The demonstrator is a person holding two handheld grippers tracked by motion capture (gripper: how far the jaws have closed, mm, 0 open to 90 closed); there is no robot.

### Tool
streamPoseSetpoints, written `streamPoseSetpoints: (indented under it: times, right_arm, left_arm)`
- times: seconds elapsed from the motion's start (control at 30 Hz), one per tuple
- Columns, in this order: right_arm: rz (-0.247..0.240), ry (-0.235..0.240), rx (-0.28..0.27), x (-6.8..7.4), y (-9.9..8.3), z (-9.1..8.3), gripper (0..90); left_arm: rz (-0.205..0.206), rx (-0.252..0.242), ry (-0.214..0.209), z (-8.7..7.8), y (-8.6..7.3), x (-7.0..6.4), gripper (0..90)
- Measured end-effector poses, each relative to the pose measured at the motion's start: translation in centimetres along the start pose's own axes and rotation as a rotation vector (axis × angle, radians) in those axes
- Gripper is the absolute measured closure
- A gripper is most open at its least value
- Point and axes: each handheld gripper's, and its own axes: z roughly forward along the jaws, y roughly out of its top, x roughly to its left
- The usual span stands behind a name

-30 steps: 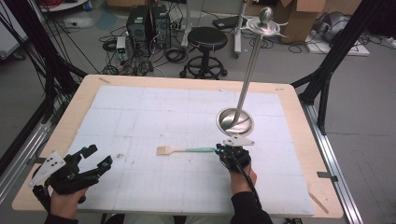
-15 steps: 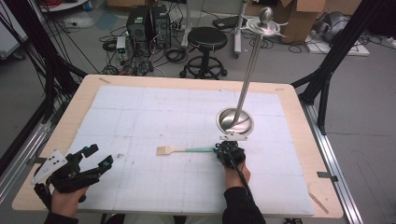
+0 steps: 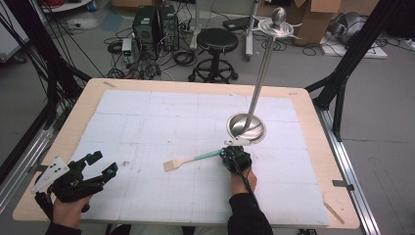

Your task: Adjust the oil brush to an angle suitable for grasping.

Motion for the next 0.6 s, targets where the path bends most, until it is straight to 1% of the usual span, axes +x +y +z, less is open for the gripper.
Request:
streamPoseSetpoints:
  times: [0.1,0.13,0.17,0.23,0.27,0.3,0.33,0.37,0.4,0.43,0.53,0.57,0.6]
  right_arm:
    - [0.013,-0.004,0.01,-0.2,0.7,0.6,88.7]
    - [0.007,-0.014,0.012,-0.3,0.9,0.6,88.7]
    - [0.007,-0.014,0.012,-0.3,0.9,0.6,88.7]
    - [0.018,-0.019,0.002,-1.0,1.3,0.8,88.8]
    - [0.018,-0.019,0.002,-1.0,1.3,0.8,88.8]
    - [0.027,-0.022,0.006,-1.4,1.4,1.0,88.7]
    - [0.027,-0.022,0.006,-1.4,1.4,1.0,88.7]
    - [0.029,-0.014,0.015,-1.5,1.4,1.4,88.7]
    - [0.025,-0.013,0.01,-1.4,1.4,1.5,88.8]
    - [0.028,0.0,0.008,-1.3,1.4,1.5,88.8]
    - [0.007,0.006,0.009,-0.8,1.4,1.5,88.8]
    - [0.007,0.024,0.005,-0.5,1.4,1.6,88.8]
    - [0.007,0.024,0.005,-0.5,1.4,1.6,88.8]
  left_arm:
    - [-0.001,-0.001,0.002,-0.1,0.0,0.1,23.1]
    - [-0.001,-0.001,0.002,-0.1,0.0,0.1,23.1]
    - [-0.003,-0.001,0.004,-0.2,0.0,0.2,23.1]
    - [-0.005,-0.002,0.005,-0.2,0.0,0.3,23.1]
    - [-0.009,-0.003,0.007,-0.3,0.0,0.3,23.1]
    - [-0.01,-0.003,0.007,-0.3,0.0,0.4,23.1]
    - [-0.009,-0.003,0.007,-0.3,0.0,0.4,23.1]
    - [-0.009,-0.002,0.007,-0.3,0.0,0.4,23.1]
    - [-0.008,-0.002,0.007,-0.3,0.0,0.5,23.1]
    - [-0.011,-0.003,0.007,-0.3,0.0,0.5,23.1]
    - [-0.013,-0.002,0.009,-0.3,0.0,0.6,23.1]
    - [-0.015,-0.001,0.009,-0.3,0.0,0.6,23.1]
    - [-0.015,-0.001,0.009,-0.3,0.0,0.6,23.1]
